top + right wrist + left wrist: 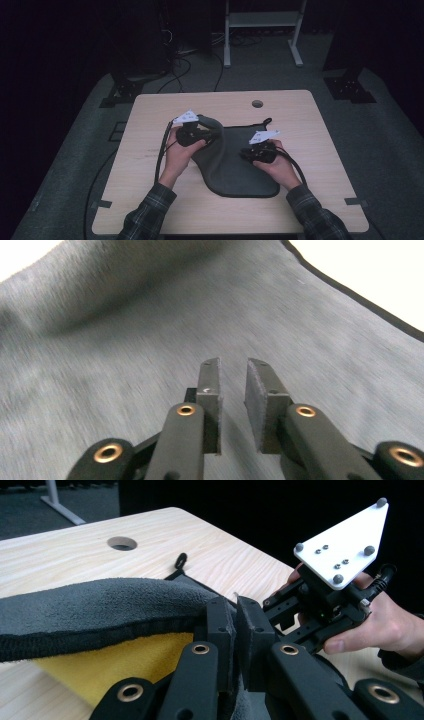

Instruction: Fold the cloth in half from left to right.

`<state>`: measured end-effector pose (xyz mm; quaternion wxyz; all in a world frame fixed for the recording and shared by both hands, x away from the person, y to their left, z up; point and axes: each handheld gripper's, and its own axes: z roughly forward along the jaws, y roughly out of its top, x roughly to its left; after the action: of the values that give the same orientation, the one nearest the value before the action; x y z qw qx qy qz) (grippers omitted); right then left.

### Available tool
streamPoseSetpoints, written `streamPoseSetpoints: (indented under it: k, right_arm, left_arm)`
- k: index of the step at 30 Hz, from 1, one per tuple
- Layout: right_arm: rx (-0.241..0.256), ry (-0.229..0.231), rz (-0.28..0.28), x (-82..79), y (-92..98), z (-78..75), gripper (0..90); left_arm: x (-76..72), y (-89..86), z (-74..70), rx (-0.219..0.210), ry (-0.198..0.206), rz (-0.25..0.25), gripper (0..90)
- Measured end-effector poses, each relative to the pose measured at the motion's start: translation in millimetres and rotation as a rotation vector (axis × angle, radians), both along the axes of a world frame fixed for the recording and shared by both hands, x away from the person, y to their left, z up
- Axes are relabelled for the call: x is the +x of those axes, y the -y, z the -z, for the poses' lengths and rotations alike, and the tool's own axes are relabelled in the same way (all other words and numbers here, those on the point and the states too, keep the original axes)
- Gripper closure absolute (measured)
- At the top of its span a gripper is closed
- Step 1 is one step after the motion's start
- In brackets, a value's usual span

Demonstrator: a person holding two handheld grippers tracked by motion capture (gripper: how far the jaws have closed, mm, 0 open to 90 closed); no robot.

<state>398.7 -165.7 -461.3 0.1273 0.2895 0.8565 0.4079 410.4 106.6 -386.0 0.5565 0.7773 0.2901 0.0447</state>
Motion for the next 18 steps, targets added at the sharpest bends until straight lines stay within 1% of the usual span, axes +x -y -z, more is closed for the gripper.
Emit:
streamPoseSetpoints:
  k: [1, 2, 4, 5, 6, 7, 8, 9, 10, 11, 12, 13, 14, 15, 16, 17, 18]
  right_arm:
    - [0.000, 0.000, 0.000, 0.0, 0.0, 0.0, 74.8]
    - [-0.003, 0.005, 0.007, -1.6, 10.9, 0.1, 71.9]
    - [-0.004, 0.012, 0.016, -3.2, 20.9, -0.7, 69.5]
    - [-0.004, 0.012, 0.016, -3.2, 20.9, -0.7, 69.5]
    - [0.009, 0.014, 0.025, -5.0, 30.3, -1.1, 66.4]
    - [0.009, 0.016, 0.028, -5.9, 34.6, -1.1, 64.7]
    - [0.007, 0.017, 0.032, -7.0, 38.5, -1.0, 62.4]
    - [0.007, 0.017, 0.032, -7.0, 38.5, -1.0, 62.4]
    - [0.003, 0.017, 0.033, -8.9, 45.8, 0.1, 59.0]
    - [0.003, 0.017, 0.033, -8.9, 45.8, 0.1, 59.0]
    - [-0.005, 0.014, 0.035, -11.1, 52.5, 1.6, 56.9]
    - [-0.005, 0.014, 0.035, -11.1, 52.5, 1.6, 56.9]
    - [-0.004, 0.012, 0.039, -12.8, 58.4, 3.1, 55.5]
    - [-0.005, 0.012, 0.039, -13.1, 61.2, 3.8, 55.0]
    - [-0.006, 0.012, 0.041, -13.2, 63.4, 4.4, 54.5]
    - [-0.005, 0.010, 0.042, -12.9, 65.1, 4.9, 54.2]
    - [0.001, 0.004, 0.045, -12.5, 65.9, 5.6, 54.0]
  left_arm:
    - [0.0, 0.0, 0.0, 0.000, 0.000, 0.000, 84.7]
    - [0.8, 7.0, 0.5, -0.004, -0.006, 0.010, 84.7]
    - [1.9, 13.8, 2.2, -0.003, -0.011, 0.019, 84.7]
    - [1.9, 13.8, 2.2, -0.003, -0.011, 0.019, 84.7]
    - [3.2, 20.2, 4.9, 0.002, -0.016, 0.029, 84.7]
    - [3.2, 20.2, 4.9, 0.002, -0.016, 0.029, 84.7]
    - [3.9, 27.4, 8.0, -0.006, -0.032, 0.032, 84.6]
    - [3.9, 27.4, 8.0, -0.006, -0.032, 0.032, 84.7]
    - [5.4, 33.5, 10.4, -0.001, -0.035, 0.046, 84.7]
    - [5.4, 33.5, 10.4, -0.001, -0.035, 0.046, 84.7]
    - [6.6, 40.3, 12.1, -0.002, -0.043, 0.057, 84.7]
    - [6.6, 40.3, 12.1, -0.002, -0.043, 0.057, 84.7]
    - [7.8, 47.7, 13.6, -0.008, -0.053, 0.067, 84.7]
    - [8.4, 51.3, 14.4, -0.006, -0.057, 0.073, 84.7]
    - [8.4, 51.3, 14.4, -0.006, -0.057, 0.073, 84.7]
    - [9.5, 59.1, 15.9, -0.004, -0.065, 0.083, 84.7]
    - [9.5, 59.1, 15.9, -0.004, -0.065, 0.083, 84.7]
